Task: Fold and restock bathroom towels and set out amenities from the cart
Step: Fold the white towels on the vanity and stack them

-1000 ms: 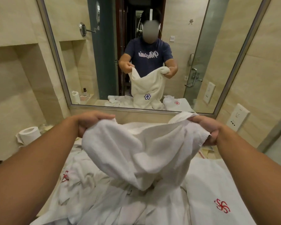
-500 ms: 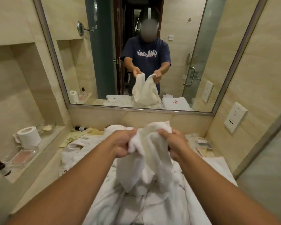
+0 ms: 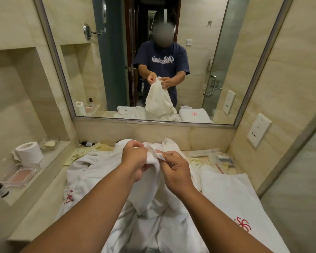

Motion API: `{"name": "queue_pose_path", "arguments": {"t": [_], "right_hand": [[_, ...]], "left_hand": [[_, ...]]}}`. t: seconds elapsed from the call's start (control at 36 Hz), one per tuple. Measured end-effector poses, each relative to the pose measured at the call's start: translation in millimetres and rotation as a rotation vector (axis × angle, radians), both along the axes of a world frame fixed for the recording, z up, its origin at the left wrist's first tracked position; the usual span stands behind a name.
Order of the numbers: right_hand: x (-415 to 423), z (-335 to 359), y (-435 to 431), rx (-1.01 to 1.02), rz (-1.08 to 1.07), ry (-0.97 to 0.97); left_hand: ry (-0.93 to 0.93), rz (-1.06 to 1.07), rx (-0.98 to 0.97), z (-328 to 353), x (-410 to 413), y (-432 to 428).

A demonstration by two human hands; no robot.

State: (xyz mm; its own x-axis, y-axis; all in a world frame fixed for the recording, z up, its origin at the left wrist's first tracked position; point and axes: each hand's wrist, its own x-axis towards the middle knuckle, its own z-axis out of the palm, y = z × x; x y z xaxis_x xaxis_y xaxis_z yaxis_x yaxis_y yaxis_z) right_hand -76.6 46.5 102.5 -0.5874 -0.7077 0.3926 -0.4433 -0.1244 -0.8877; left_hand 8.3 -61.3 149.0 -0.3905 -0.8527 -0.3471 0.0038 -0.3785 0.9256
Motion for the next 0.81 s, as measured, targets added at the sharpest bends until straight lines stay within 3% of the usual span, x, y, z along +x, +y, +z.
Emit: {"name": "queue_pose_path", "arguments": {"t": [0.11,0.28,0.47,0.67,0.81], "right_hand": [[5.9,1.5,-0.4,-0.047,0.011,-0.036],[-3.5,1.5,-2.0,0.018,-0.034,-0.063],[-6.1,7.5,-2.0,0.059,-0.061,-0.084],[-7.2,17.0,-0.1,0.055,-0.068,-0.355],[-9.6,18.8,-7.9,0.003,-0.175,-0.326]], "left_hand": [[-0.053,-0.192,-0.045,11.8,4.4,5.3],[0.052,-0.238,-0.047,13.6,7.7,3.8],[0.012,-0.152,-0.022,11.3,4.6,5.1],[0.079,-0.120,0.056,7.1,6.4,5.9],[0.069,-0.127,0.070,5.0,4.4,10.4]]}}
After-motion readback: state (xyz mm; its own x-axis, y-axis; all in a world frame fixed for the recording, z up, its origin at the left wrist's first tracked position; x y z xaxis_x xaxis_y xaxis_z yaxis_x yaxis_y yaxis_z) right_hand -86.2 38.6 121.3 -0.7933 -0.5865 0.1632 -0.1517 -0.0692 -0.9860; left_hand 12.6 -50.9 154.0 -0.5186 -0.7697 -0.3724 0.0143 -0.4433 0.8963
